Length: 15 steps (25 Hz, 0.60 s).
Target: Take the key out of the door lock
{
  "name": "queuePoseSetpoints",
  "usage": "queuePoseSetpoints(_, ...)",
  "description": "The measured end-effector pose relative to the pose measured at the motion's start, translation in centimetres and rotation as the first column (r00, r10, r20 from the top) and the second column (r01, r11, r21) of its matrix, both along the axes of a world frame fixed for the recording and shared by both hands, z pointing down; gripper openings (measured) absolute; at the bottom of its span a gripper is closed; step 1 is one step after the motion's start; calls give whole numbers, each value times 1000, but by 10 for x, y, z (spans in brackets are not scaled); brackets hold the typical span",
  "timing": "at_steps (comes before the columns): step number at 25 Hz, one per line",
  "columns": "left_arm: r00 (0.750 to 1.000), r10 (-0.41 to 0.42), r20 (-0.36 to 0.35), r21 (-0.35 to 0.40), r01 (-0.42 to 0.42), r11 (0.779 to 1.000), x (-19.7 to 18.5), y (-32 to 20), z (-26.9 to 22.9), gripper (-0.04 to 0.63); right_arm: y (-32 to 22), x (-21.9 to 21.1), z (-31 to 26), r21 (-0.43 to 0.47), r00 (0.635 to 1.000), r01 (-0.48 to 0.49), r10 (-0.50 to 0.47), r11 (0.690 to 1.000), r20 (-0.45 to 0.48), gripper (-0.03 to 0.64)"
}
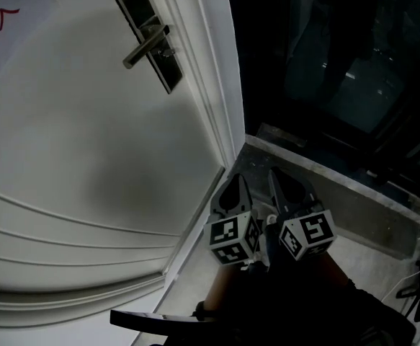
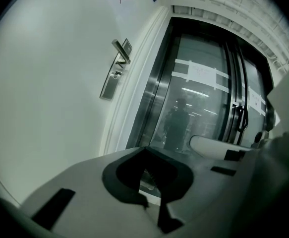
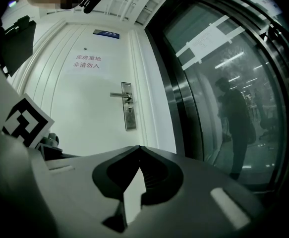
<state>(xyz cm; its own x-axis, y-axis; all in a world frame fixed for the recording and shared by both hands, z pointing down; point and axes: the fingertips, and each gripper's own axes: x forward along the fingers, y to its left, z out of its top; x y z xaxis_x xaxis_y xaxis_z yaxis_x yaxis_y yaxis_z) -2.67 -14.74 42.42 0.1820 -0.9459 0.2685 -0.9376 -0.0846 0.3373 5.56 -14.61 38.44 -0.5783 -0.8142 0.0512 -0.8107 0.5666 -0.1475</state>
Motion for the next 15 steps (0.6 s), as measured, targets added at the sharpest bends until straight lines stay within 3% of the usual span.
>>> queuePoseSetpoints(15,990,-136,18,25,136,990,-26,-118,-6,0,-127,-26,-2,17,991,135,-135,991,15,2)
